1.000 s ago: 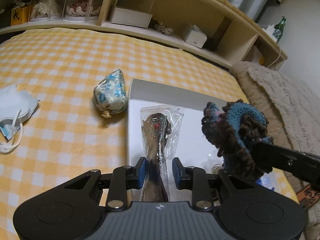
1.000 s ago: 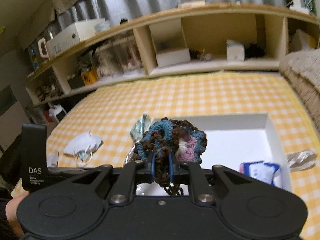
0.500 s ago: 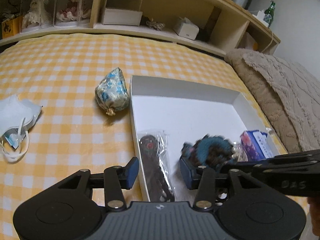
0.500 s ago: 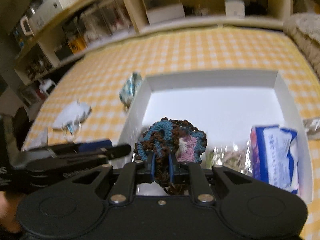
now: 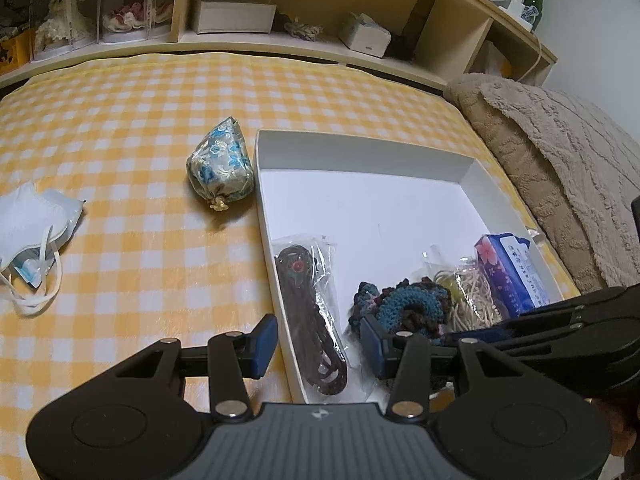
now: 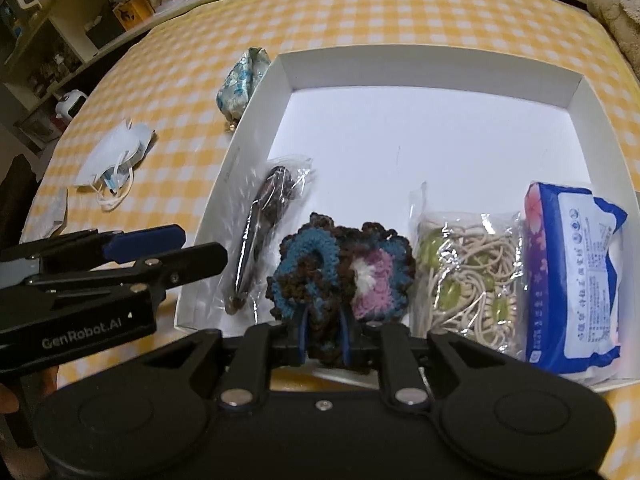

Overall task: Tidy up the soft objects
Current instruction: 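Open the left tool to release the cable bag while the right tool releases the scrunchie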

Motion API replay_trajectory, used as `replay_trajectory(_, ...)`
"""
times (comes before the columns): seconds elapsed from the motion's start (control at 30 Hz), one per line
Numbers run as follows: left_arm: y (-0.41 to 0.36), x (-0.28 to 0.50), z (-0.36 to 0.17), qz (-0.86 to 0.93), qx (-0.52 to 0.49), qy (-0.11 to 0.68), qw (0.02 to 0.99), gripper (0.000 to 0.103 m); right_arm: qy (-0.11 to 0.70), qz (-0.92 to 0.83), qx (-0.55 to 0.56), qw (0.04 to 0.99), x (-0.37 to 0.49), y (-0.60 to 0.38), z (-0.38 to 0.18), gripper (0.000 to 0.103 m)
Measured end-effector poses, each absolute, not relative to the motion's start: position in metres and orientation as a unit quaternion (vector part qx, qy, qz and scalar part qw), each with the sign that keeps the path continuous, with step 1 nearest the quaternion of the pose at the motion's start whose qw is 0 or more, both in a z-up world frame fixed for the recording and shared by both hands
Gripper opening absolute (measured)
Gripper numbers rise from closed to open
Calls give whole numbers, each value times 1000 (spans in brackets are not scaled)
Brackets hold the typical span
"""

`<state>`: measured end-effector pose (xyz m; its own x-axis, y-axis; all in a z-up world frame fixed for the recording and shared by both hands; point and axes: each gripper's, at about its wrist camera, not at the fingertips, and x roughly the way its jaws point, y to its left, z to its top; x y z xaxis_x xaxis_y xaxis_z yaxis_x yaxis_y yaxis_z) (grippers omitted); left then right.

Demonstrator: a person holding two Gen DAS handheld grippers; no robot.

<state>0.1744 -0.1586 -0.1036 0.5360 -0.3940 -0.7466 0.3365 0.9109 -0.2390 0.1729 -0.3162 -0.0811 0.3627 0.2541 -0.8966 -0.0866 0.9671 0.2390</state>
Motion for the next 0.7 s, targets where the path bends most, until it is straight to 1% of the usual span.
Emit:
replay_trajectory(0.1,-158,173,-101,-210,-31,434,876,48,546,102,76,828,171,-316,-76,31)
replay_trajectory(0.13,-157,172,-100,-210,-31,433,876,48,542,102,75,831,170,-316,-73,31)
replay_trajectory(0.2,-157,170,-97,-210,-29,431,877,49,536,98,75,835,167,-319,-68,41)
replay_trajectory(0.33,-154,168,-90,-211,-28,426,879,53,523,93,81,843,160,-323,-55,50)
replay_trajectory(0.4,-153,165,-85,-211,-29,424,880,56,514,90,82,849,155,-323,-46,59)
replay_trajectory(0.5,-150,161,-76,-211,-27,418,883,59,498,89,84,858,147,-324,-32,62)
replay_trajectory(0.7,-146,148,-54,-218,-29,401,889,64,462,86,96,877,123,-326,-6,63)
